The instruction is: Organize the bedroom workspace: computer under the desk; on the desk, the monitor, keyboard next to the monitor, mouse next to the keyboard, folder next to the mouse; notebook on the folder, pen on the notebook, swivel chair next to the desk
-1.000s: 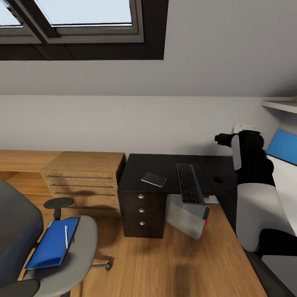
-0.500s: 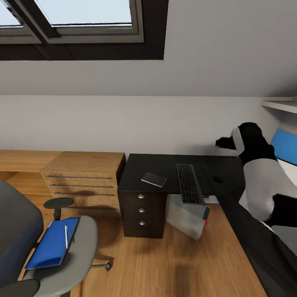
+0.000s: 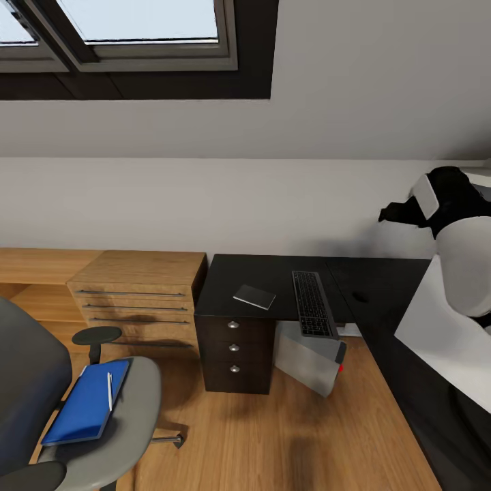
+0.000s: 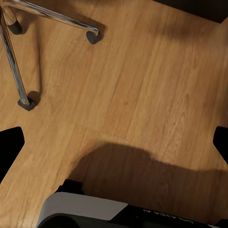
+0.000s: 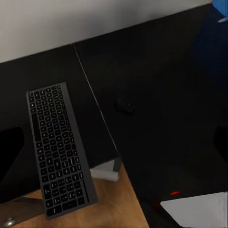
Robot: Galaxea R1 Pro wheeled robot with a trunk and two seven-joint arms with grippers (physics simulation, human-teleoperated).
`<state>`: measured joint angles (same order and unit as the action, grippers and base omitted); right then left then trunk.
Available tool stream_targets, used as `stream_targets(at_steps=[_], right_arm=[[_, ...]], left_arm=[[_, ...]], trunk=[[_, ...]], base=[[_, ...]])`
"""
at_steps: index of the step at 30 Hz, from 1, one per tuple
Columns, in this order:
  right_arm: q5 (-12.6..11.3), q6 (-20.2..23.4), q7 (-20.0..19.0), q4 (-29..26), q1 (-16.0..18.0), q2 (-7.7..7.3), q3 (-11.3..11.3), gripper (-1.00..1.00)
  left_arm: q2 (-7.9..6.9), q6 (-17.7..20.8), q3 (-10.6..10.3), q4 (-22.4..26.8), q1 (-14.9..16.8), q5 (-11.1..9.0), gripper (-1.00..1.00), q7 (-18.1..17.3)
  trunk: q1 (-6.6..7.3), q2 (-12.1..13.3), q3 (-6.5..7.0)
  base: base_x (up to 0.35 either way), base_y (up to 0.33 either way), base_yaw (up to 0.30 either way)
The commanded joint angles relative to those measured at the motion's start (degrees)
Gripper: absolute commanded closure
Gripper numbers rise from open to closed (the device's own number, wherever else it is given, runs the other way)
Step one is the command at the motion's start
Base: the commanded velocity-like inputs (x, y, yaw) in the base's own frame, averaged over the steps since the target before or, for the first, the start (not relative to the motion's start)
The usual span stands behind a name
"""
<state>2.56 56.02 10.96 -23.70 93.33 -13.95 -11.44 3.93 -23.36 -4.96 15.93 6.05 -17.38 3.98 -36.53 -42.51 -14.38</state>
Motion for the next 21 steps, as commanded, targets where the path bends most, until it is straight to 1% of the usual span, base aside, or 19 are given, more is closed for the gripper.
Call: stream_targets(at_steps=[1,8,12,13,18,20,21], right_arm=[[0.2,0.3,-0.1,-0.2,0.1,-0.24,-0.3,-1.0],[0.2,0.5,-0.4,-0.7,0.4,-1.95,0.0,-1.0],[0.2,0.5,-1.2,-0.6,0.4,-3.4,0.1,-1.0],[0.2,0.4,-3.3,0.0,0.4,-4.76,0.1,-1.0],[0.4,0.3,-5.9,1.0,0.4,-5.98,0.1,-1.0],[0.8,0.3,-6.6,1.4,0.4,-6.38,0.1,-1.0],[3.1,0.1,-6.9,1.9,0.4,-6.74,0.1,-1.0]], left_arm=[[-0.02,-0.2,-0.5,0.0,0.1,-0.3,-1.0,0.4],[0.02,-0.3,-0.5,0.0,0.0,-0.3,-1.0,0.4],[0.02,-0.3,-0.5,0.0,0.1,-0.3,-1.0,0.4],[0.02,-0.2,-0.5,0.0,0.0,-0.3,-1.0,0.4],[0.02,-0.2,-0.5,0.0,0.0,-0.3,-1.0,0.4],[0.02,-0.3,-0.5,0.0,0.0,-0.3,-1.0,0.4],[0.02,-0.3,-0.5,0.0,0.0,-0.3,-1.0,0.4]], trunk=[[-0.01,-0.1,-0.08],[-0.01,-0.1,-0.08],[-0.01,-0.1,-0.08],[-0.01,-0.1,-0.08],[-0.01,-0.1,-0.08],[-0.01,-0.1,-0.08],[-0.01,-0.1,-0.08]], base=[[0.0,0.0,0.0],[0.0,0.0,0.0],[0.0,0.0,0.0],[0.0,0.0,-0.004],[0.0,0.0,-0.015],[0.0,0.0,-0.007],[0.0,0.0,-0.011]])
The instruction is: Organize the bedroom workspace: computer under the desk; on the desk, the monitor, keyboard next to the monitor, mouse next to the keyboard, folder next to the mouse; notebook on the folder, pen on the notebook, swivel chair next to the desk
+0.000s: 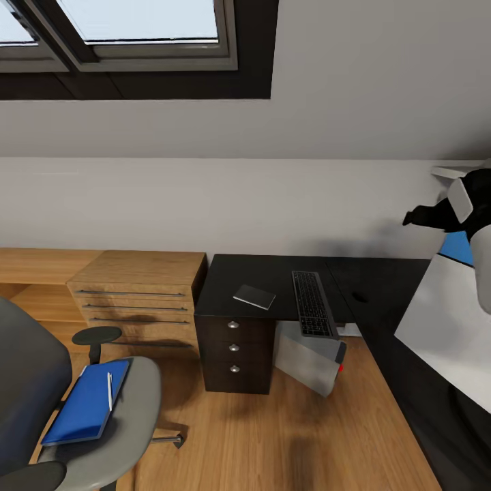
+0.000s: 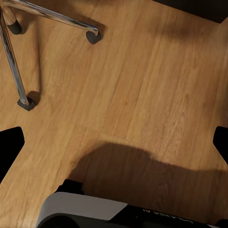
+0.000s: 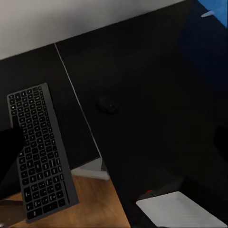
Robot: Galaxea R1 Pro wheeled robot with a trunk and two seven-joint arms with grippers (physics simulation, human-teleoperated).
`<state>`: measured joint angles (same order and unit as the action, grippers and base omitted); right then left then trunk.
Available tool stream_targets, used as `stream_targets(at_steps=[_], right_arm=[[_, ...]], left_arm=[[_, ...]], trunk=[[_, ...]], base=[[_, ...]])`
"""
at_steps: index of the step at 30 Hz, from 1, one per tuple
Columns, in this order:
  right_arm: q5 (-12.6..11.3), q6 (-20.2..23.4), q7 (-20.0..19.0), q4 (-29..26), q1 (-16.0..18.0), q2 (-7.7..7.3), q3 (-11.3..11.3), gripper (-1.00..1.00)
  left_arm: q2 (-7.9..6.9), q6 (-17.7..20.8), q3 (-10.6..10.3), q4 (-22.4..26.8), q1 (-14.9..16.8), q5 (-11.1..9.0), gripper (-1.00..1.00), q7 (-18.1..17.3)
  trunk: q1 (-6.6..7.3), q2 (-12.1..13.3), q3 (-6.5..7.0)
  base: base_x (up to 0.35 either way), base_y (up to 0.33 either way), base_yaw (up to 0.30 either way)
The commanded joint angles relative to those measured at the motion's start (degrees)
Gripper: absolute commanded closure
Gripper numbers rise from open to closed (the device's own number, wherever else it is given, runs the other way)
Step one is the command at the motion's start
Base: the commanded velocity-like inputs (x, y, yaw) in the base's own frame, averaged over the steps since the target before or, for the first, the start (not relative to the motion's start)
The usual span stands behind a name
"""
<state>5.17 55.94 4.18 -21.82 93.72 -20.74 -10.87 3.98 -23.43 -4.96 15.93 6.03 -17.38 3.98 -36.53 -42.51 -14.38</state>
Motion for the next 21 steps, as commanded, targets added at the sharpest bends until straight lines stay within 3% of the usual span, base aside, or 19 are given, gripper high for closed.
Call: stream_targets(at_steps=[1,21], right_arm=[[0.6,0.2,-0.1,0.0,0.1,0.01,-0.5,-1.0],[1.2,0.3,-0.4,0.4,0.1,-2.09,-0.5,-1.0]], left_arm=[[-0.03,-0.2,-0.5,0.0,0.0,-0.3,-1.0,0.4],[-0.1,-0.2,-0.5,0.0,0.0,-0.3,-1.0,0.4]], trunk=[[-0.01,-0.1,-0.08],[-0.01,-0.1,-0.08]], base=[[0.0,0.0,-0.037],[0.0,0.0,-0.232]])
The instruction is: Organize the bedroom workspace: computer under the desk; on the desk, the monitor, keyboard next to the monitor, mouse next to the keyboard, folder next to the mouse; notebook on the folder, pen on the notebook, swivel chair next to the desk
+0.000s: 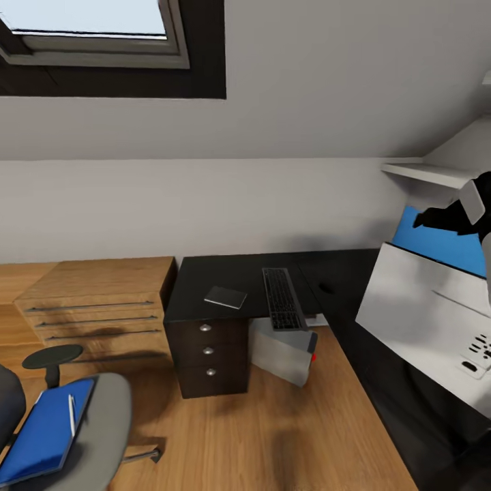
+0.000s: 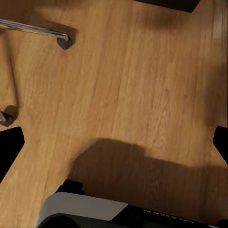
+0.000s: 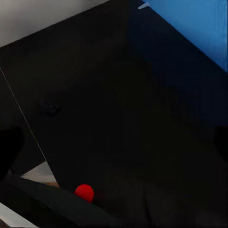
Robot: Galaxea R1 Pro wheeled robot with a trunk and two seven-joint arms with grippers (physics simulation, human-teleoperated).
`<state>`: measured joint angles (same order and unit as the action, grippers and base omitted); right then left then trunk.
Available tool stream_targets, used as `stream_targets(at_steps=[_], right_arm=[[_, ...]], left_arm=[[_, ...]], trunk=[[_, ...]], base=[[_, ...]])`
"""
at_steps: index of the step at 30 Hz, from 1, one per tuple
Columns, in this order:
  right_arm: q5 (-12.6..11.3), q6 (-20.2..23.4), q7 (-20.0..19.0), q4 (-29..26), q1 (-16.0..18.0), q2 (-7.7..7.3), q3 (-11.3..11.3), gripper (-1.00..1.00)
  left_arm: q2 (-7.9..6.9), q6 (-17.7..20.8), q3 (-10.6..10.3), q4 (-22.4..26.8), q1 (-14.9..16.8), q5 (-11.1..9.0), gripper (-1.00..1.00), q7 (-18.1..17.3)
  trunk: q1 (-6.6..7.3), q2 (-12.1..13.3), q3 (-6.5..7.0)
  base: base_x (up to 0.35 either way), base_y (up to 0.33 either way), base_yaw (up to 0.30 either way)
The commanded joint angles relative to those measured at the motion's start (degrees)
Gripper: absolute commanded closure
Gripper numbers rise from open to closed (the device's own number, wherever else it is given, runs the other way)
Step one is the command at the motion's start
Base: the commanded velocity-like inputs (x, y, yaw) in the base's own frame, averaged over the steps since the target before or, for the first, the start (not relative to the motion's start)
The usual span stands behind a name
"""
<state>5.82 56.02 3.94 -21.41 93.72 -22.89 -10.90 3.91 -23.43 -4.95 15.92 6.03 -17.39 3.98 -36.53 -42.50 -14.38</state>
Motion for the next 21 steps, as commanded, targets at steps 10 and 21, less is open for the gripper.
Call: stream_targets(at_steps=[10,21], right_arm=[[0.4,0.2,-0.3,0.3,0.1,-0.57,-0.5,-1.0],[0.5,0.1,-0.3,3.7,-0.3,-0.65,-0.4,-1.0]], left_arm=[[-0.04,-0.2,-0.5,0.0,0.0,-0.3,-1.0,0.4],[-0.06,-0.2,-0.5,0.0,0.0,-0.3,-1.0,0.4]], trunk=[[-0.01,-0.1,-0.08],[-0.01,-0.1,-0.08]], base=[[0.0,0.0,-0.192],[0.0,0.0,-0.022]])
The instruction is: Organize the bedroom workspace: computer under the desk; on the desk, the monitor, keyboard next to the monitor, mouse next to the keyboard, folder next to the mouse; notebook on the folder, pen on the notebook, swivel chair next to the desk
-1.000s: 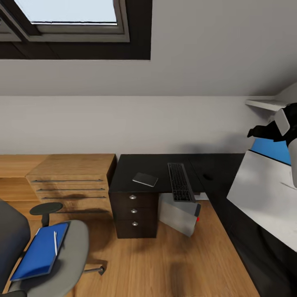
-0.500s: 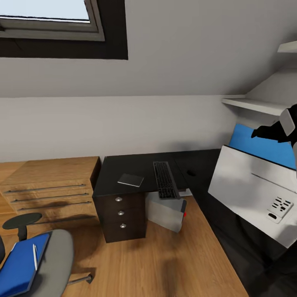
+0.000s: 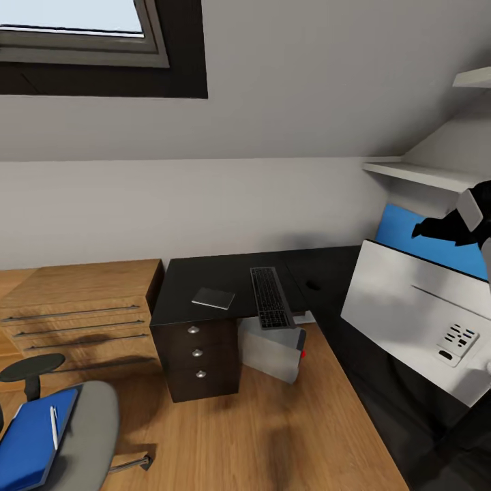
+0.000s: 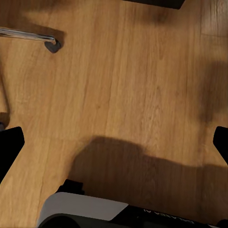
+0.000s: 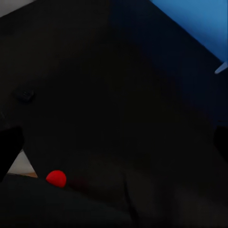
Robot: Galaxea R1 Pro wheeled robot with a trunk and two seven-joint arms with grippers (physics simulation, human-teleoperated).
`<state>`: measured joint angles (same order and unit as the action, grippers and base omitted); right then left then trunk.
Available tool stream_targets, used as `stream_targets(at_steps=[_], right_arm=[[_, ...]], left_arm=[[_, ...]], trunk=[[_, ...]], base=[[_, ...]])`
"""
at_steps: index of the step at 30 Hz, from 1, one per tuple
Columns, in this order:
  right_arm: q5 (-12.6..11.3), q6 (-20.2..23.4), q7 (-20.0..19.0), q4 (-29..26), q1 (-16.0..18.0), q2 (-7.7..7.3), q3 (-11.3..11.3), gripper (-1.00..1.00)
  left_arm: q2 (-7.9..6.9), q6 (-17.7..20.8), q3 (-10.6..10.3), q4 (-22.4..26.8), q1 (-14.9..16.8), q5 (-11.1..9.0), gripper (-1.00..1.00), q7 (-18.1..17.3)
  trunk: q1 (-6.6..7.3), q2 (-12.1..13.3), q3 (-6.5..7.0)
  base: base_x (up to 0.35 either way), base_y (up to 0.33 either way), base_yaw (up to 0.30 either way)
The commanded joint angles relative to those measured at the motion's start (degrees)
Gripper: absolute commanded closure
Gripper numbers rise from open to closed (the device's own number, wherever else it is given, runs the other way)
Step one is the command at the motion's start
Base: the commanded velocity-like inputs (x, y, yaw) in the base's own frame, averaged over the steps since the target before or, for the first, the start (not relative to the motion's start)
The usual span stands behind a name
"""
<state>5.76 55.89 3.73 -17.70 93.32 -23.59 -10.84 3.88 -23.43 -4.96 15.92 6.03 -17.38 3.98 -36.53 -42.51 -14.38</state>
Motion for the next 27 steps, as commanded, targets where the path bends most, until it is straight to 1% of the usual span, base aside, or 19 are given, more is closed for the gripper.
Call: stream_targets(at_steps=[1,10,17,22,24,27], right_arm=[[0.6,0.2,-0.1,0.2,0.0,0.04,-0.5,-1.0],[0.8,0.4,-0.3,0.3,0.0,-0.06,-0.3,-1.0],[0.8,0.8,-0.5,0.1,0.0,-1.01,-0.3,-1.0],[0.9,1.1,-0.6,0.3,0.0,-1.38,-0.3,-1.0],[0.9,1.9,-0.6,0.3,0.0,-1.46,-0.3,-1.0],[0.9,2.4,-0.6,0.4,0.0,-1.47,0.1,-1.0]], left_arm=[[-0.05,-0.2,-0.5,0.0,0.0,-0.3,-1.0,0.4],[-0.1,-0.2,-0.6,0.0,0.0,-0.2,-1.0,0.4],[-0.1,-0.2,-0.6,0.0,0.0,-0.2,-1.0,0.4],[-0.1,-0.2,-0.6,0.0,0.0,-0.3,-1.0,0.4],[-0.1,-0.2,-0.5,0.0,0.0,-0.3,-1.0,0.4],[-0.1,-0.2,-0.5,0.0,0.1,-0.3,-1.0,0.4]], trunk=[[-0.01,-0.1,-0.08],[-0.01,-0.1,-0.08],[-0.01,-0.1,-0.08],[-0.01,-0.1,-0.08],[-0.01,-0.1,-0.08],[-0.01,-0.1,-0.08]], base=[[0.0,0.0,-0.002],[0.023,0.0,0.0],[0.194,0.0,0.0],[0.044,0.0,0.0],[0.012,0.0,0.0],[0.006,0.0,0.0]])
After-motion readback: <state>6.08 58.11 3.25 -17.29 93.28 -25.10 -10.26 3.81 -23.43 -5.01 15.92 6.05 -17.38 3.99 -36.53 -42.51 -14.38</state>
